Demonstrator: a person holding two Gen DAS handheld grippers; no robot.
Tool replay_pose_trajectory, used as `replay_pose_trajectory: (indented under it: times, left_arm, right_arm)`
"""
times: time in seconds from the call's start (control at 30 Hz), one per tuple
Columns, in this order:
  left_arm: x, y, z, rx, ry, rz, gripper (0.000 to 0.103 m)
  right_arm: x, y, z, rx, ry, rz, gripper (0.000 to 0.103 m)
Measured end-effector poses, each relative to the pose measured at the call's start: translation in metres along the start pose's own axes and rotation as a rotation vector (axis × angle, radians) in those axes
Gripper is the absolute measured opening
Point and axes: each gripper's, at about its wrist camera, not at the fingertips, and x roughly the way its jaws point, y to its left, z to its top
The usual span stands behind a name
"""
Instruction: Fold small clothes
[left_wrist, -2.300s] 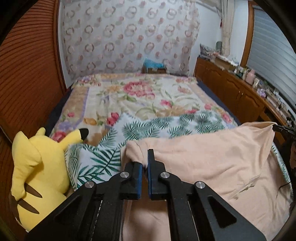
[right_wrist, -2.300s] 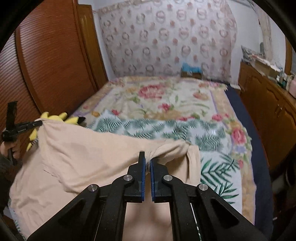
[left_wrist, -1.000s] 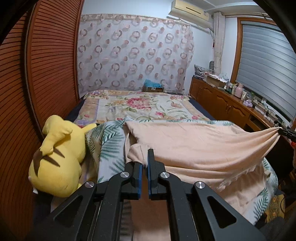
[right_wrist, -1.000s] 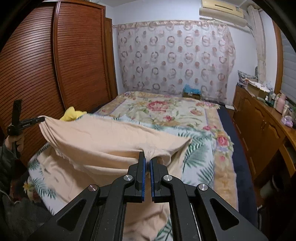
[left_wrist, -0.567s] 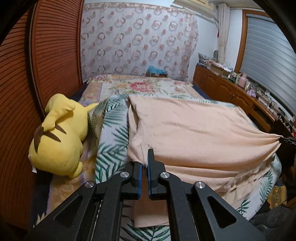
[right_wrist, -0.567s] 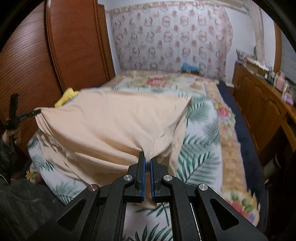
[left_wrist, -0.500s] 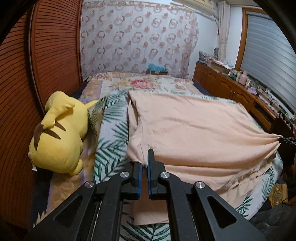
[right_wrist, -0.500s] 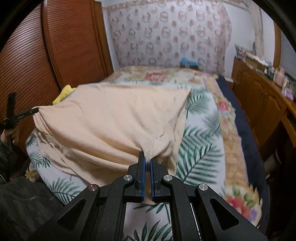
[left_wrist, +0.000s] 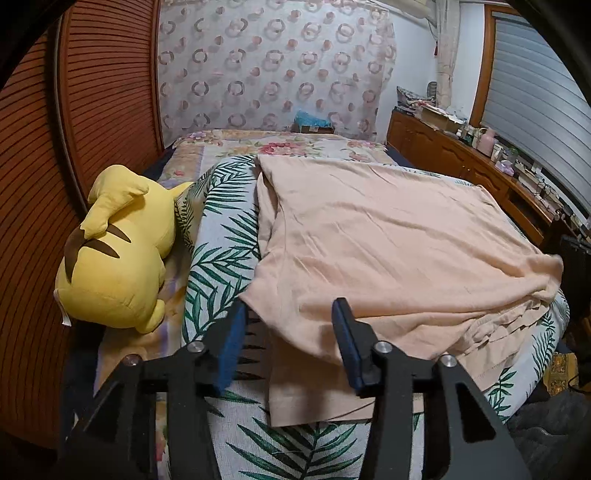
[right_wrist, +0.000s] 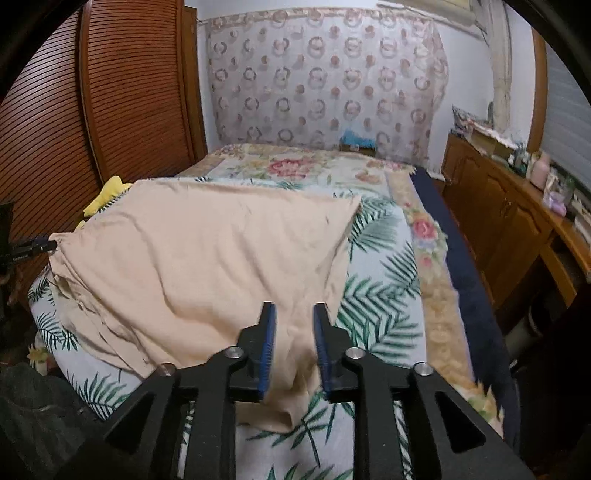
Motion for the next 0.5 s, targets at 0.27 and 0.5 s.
replay_pose_trajectory:
  times: [0.27,0.5]
  left_arm:
    - [0.012,0.002,-0.009,-0.022,0.038,0.011,0.053]
    - [0.02,0.004,-0.015,-0.015,0.071,0.018,0.053]
  right_arm:
    - [0.023,0.026,0.007,-0.029,-0.006,0.039,0.053]
    - [0.068,0.038,0.004,-0.054,0.055,0.113,0.053]
